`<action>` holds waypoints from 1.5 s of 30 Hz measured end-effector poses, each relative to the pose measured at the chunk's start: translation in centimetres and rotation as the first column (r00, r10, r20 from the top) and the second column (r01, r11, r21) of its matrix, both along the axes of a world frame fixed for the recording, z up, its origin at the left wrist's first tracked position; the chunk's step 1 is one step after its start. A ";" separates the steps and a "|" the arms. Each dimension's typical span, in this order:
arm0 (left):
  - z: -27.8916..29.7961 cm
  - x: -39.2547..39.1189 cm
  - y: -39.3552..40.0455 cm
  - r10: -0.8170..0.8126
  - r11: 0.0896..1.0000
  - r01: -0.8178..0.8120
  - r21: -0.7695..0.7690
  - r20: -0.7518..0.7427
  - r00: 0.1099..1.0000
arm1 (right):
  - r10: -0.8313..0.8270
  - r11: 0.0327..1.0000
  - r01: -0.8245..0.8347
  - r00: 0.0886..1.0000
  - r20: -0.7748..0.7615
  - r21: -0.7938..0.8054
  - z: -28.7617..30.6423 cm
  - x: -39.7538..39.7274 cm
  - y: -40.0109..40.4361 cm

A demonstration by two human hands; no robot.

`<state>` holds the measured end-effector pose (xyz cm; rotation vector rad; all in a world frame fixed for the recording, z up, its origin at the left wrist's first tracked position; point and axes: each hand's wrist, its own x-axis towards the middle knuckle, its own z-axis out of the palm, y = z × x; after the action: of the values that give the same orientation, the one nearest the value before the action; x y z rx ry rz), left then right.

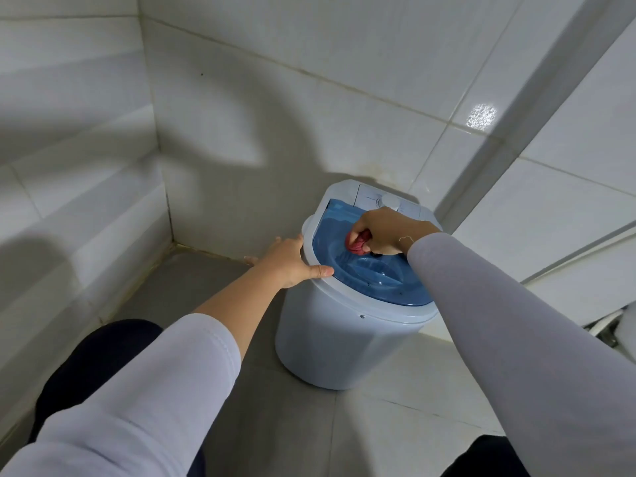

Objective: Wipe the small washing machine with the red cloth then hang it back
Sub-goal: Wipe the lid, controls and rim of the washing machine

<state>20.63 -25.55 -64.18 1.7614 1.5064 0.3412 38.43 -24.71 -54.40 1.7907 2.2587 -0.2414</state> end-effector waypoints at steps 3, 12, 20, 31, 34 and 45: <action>0.0 0.0 0.0 0.006 1.000 -0.006 -0.002 -0.006 1.000 | -0.022 1.000 0.022 1.000 0.004 0.006 0.0 1.4 -0.8; -0.4 0.0 0.3 0.003 1.000 -0.003 0.014 0.025 1.000 | -0.071 0.997 0.070 0.997 0.037 0.024 0.0 6.2 -4.0; 0.4 0.0 -0.1 0.000 1.000 -0.001 0.021 0.047 0.999 | -0.129 0.991 0.129 0.991 0.020 0.029 -0.1 9.0 -6.4; 0.1 0.2 -0.7 0.024 0.999 -0.026 0.027 0.070 0.997 | -0.223 0.974 0.225 0.970 0.097 -0.017 1.7 9.7 -6.5; -0.1 0.2 -1.3 0.017 1.000 -0.019 0.021 0.100 0.995 | -0.201 0.980 0.201 0.980 0.000 0.005 3.1 7.2 -4.9; -0.6 0.5 -1.7 0.052 0.995 -0.050 0.081 -0.021 0.998 | 0.138 0.990 -0.135 0.986 -0.093 0.046 0.6 -6.2 -0.2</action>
<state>21.16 -27.23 -64.78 1.7975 1.5761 0.4143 32.18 -24.87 -53.76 1.6670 2.4574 -0.2640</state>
